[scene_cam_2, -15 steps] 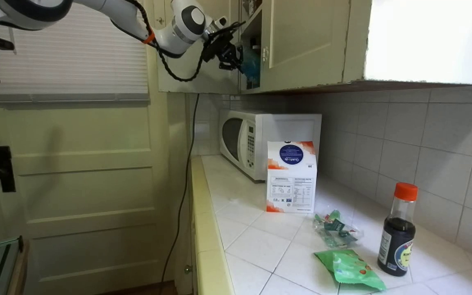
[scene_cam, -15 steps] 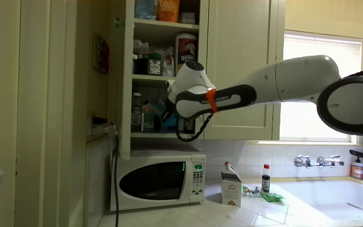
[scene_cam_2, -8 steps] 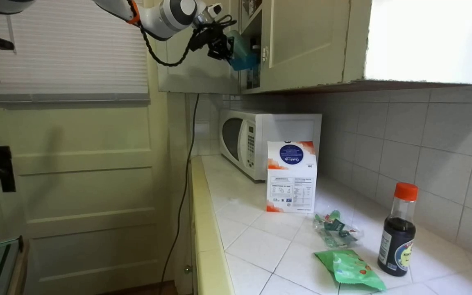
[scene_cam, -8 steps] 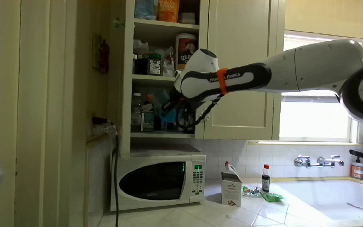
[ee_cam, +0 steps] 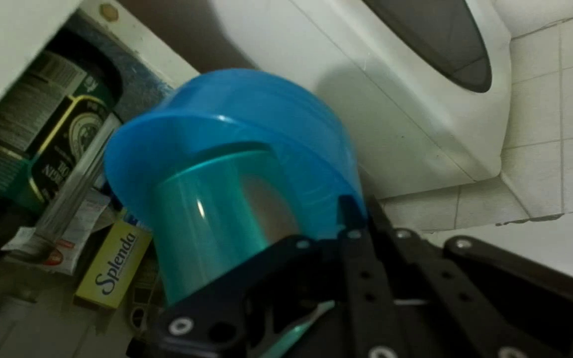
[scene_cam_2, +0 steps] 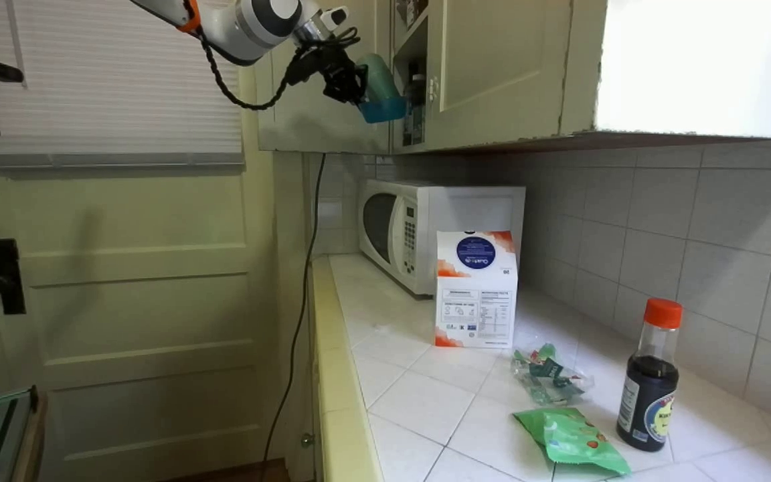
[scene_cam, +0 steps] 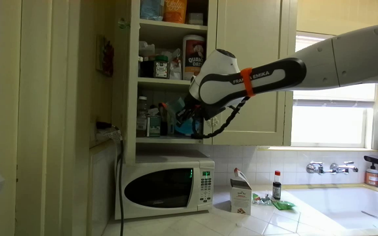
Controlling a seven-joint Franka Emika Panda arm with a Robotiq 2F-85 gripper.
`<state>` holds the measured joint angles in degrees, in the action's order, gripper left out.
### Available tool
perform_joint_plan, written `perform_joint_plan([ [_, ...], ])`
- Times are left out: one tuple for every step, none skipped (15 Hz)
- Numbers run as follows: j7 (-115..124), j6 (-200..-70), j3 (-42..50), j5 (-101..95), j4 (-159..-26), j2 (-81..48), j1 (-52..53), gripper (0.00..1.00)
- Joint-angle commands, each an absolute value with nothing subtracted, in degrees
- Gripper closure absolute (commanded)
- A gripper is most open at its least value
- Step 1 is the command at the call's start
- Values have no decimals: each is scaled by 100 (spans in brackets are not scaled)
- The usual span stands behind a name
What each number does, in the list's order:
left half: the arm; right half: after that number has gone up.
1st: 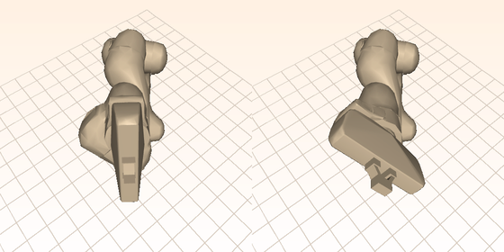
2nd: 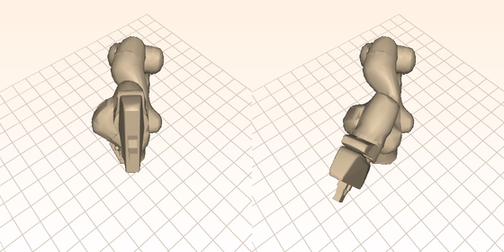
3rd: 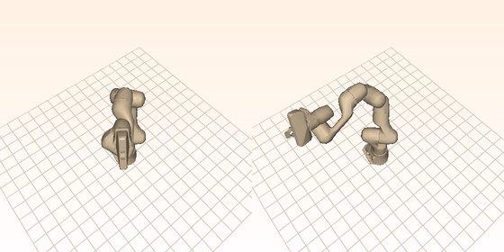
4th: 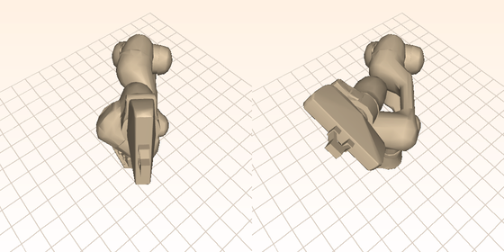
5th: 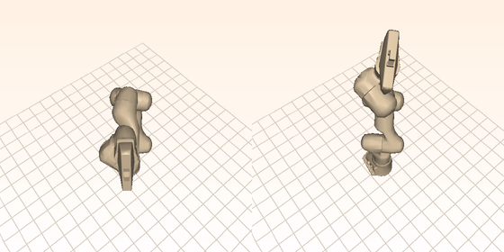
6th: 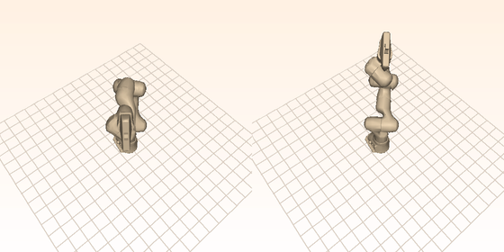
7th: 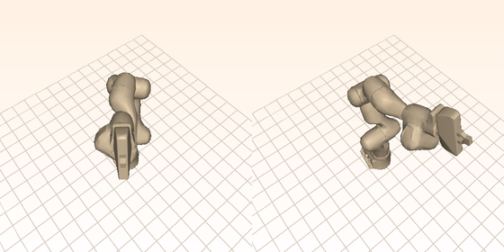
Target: Remove the cup and bowl from the cupboard and put the box inside
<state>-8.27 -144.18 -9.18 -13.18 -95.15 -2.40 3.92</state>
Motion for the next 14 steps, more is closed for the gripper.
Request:
perform_joint_plan([
  [-131, -14467, -825, -1486, -10457, 429, 543, 99],
  [114, -14449, -838, -1561, -10629, 530, 548, 99],
  [420, -14449, -851, -1669, -10837, 643, 540, 99],
  [726, -14436, -868, -1791, -11028, 743, 521, 99],
  [1079, -14427, -882, -1922, -11213, 841, 483, 99],
  [1425, -14401, -899, -2058, -11377, 907, 441, 99],
  [1722, -14344, -921, -2183, -11530, 995, 403, 99],
  [1984, -14312, -945, -2259, -11680, 1046, 376, 99],
  [2198, -14285, -965, -2328, -11827, 1096, 349, 99],
  [2375, -14252, -977, -2358, -11973, 1162, 324, 99],
  [2491, -14259, -973, -2310, -12130, 1210, 309, 99],
  [2620, -14248, -974, -2283, -12296, 1286, 284, 99],
  [2760, -14262, -973, -2270, -12449, 1324, 243, 99],
  [2944, -14274, -969, -2282, -12616, 1379, 183, 99],
])
